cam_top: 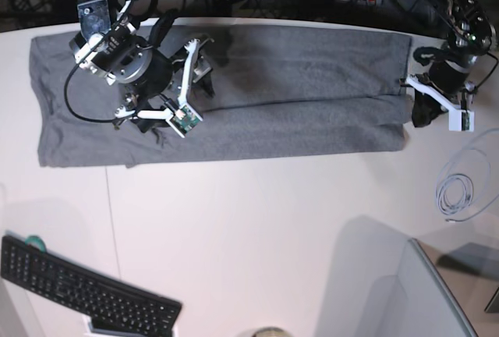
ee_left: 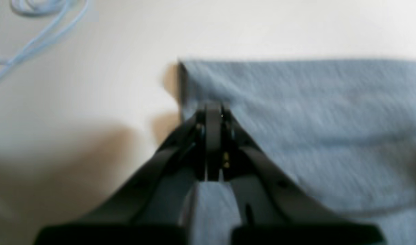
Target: Layout the t-shirt on the table in an organized manner, then fold the t-shirt properly
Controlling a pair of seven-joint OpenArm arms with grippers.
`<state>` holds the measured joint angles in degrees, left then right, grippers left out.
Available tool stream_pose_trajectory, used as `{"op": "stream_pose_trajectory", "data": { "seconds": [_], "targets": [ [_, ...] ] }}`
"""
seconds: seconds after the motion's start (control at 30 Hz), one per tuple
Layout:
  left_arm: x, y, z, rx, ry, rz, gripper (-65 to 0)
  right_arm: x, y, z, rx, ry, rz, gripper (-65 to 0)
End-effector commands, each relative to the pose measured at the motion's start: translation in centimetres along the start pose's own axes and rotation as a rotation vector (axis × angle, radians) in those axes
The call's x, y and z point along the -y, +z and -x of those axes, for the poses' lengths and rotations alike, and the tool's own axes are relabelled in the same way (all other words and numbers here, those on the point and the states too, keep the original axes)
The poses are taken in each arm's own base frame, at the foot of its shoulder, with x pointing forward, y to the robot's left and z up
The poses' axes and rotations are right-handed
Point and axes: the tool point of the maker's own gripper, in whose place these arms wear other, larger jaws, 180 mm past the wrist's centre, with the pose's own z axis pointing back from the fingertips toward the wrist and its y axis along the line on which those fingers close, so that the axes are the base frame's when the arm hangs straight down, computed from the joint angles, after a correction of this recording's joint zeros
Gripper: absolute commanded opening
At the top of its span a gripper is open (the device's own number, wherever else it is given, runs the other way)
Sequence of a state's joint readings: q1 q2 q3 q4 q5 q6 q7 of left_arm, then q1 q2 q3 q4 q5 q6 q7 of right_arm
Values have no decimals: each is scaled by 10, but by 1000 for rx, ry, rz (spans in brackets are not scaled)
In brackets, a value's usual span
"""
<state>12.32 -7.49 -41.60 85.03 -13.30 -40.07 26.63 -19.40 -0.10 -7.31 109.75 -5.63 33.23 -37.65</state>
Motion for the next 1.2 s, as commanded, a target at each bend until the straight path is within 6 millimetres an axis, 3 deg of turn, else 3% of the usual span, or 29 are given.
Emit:
{"op": "stream_pose_trajectory", "data": {
  "seconds": [0.0,0.03,0.17,0.23,0.63,0.8,1.0,1.17],
  "targets": [
    [-4,0,-8,29,4,-5,-650,3,2,-11,44,-6,9,-275],
    [-5,-2,-8,29,11,-5,-650,3,3,-10,40,-6,8,-275],
    [-5,-10,-6,24,35,3,-395,0,3,-5,30,-8,3,-275],
    [-5,-15,-4,16,51,6,-364,0,3,-5,30,-8,3,-275],
    [-17,-42,8,-24,143,17,-474,1,3,-6,32,-7,4,-275],
    [-16,-43,10,-28,147,20,-650,1,3,-6,32,-7,4,-275],
    [-17,-39,19,-49,146,16,-650,0,3,-6,32,-7,3,-275],
    [-19,-21,27,-65,106,3,-650,-1,3,-6,33,-7,1,-275]
  ]
}}
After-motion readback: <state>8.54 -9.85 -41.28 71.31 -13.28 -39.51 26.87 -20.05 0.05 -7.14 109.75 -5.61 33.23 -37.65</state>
